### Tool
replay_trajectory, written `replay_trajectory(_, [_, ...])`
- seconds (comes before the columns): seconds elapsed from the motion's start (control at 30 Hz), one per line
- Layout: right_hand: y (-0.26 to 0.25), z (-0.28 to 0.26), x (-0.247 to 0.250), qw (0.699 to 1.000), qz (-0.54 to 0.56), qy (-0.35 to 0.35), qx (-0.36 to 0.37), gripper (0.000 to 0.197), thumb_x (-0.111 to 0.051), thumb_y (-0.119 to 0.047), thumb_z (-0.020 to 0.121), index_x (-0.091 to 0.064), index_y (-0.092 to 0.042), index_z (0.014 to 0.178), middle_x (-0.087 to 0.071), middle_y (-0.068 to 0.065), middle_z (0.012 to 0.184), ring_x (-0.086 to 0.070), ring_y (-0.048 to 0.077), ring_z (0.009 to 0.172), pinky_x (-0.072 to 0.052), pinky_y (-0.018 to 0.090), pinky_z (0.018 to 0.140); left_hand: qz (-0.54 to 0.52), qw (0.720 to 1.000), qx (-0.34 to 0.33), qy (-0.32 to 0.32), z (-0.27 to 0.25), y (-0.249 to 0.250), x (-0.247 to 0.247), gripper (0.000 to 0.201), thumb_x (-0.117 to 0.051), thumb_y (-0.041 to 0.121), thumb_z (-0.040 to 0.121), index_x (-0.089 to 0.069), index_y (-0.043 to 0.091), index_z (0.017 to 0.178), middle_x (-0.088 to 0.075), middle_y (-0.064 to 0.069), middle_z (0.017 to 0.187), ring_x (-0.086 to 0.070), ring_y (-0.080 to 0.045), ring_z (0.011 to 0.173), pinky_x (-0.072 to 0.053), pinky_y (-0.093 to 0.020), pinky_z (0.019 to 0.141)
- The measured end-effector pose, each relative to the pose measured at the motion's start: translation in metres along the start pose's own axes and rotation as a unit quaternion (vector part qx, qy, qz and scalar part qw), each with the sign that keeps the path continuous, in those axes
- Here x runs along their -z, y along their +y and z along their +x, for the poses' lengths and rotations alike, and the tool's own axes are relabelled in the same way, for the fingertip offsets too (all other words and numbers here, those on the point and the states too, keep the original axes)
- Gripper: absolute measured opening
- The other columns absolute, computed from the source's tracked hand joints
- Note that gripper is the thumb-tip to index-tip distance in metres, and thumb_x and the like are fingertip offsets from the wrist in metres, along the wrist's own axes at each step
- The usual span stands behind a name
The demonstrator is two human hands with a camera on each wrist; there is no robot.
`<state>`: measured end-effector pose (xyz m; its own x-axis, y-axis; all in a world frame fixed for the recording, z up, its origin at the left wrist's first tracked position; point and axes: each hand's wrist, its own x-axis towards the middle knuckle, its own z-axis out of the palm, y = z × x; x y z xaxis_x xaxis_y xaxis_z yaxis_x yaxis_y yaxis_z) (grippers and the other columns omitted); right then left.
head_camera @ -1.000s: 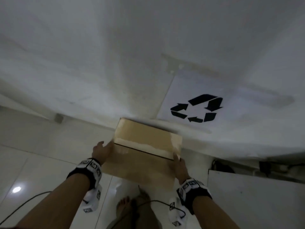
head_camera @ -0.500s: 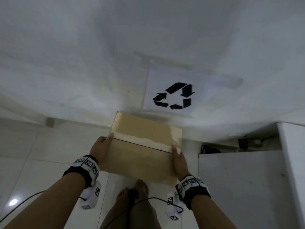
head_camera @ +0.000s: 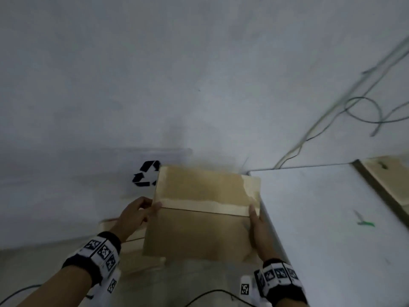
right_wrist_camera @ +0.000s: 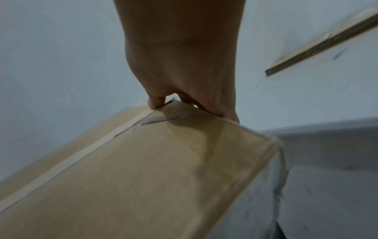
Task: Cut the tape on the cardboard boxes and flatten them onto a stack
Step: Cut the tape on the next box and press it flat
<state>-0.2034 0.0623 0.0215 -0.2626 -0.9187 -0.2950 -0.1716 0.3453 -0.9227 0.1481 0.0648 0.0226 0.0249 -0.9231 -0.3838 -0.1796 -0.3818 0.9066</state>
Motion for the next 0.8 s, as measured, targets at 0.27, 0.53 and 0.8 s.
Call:
replay_trajectory(0.27, [-0.041,-0.016,0.166,0.992,0.018,0.095,0.084,0.036,-0.049,-0.050,0.098,-0.063,-0.030,0.125,-0.070,-0.010,0.110,-0.066,0.010,0.099,-0.050,0.026,0.085,0.035,0.993,-0.088,-0.066,-0.001,0.113,-0.128,0.020,-0.062,0.014,0.092,-0.058,0.007,0.111,-0.066,-0.007,0.106,-0.061,-0.018,0.074,-0.049,-0.025,0.061])
replay_trajectory(0.53, [0.000,-0.050,0.353,0.972,0.185,0.122,0.083,0.033,-0.063,-0.001,0.093,-0.055,-0.014,0.122,-0.057,0.002,0.111,-0.058,0.028,0.116,-0.058,0.024,0.075,-0.120,0.974,-0.059,-0.181,-0.039,0.174,-0.316,0.040,-0.048,0.050,0.095,-0.055,0.023,0.123,-0.059,-0.006,0.124,-0.061,-0.021,0.105,-0.055,-0.034,0.086])
replay_trajectory(0.8, [0.035,-0.053,0.469,0.922,0.369,0.117,-0.018,0.048,-0.038,-0.058,0.099,-0.057,-0.030,0.131,-0.055,0.014,0.133,-0.056,0.039,0.119,-0.054,0.058,0.082,-0.157,0.962,0.034,-0.220,-0.054,0.200,-0.446,0.076,-0.042,0.085,0.074,-0.061,0.031,0.123,-0.065,-0.003,0.114,-0.059,-0.028,0.110,-0.052,-0.048,0.088])
